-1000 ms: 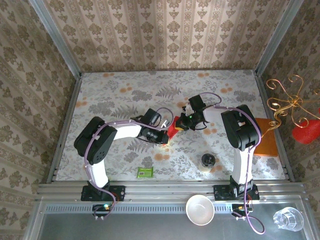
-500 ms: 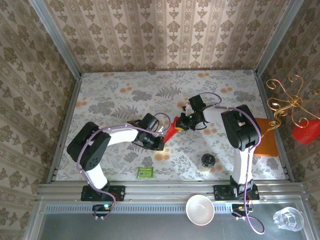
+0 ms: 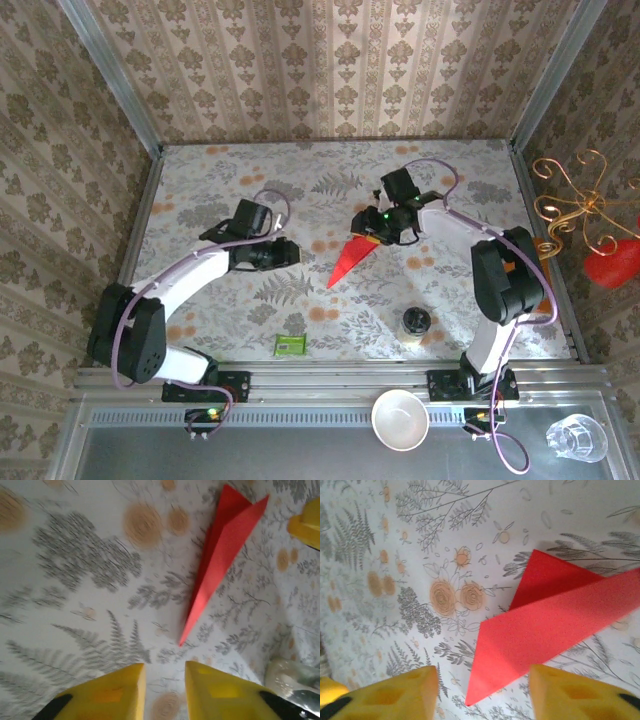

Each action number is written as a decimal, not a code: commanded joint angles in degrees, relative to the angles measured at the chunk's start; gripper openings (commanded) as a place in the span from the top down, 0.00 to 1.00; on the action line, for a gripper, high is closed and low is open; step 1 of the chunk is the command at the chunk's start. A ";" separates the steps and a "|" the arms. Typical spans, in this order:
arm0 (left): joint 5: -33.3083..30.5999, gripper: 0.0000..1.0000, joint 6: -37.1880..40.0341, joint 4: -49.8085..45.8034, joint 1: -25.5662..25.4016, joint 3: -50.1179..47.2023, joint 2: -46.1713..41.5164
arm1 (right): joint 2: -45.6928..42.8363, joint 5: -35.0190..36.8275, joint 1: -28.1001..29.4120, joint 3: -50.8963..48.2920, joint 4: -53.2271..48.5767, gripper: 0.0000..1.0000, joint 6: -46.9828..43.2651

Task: Fold a paper plane with a square sheet of paper (pick it up from the middle)
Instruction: Fold the wing for the fifth time at the center of the table, then turn over a paper plane at the top-center of the table.

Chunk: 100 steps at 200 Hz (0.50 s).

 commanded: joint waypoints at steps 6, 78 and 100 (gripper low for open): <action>-4.73 0.55 -2.09 0.28 4.54 -1.62 -1.72 | -1.76 14.11 3.61 2.18 -11.63 0.38 3.71; -12.89 0.12 -2.06 2.89 7.95 -5.50 -3.50 | 7.96 30.69 13.59 12.24 -19.35 0.26 12.24; -12.55 0.09 -1.36 3.31 8.08 -6.05 -2.69 | 12.14 32.24 14.68 15.81 -21.73 0.26 13.13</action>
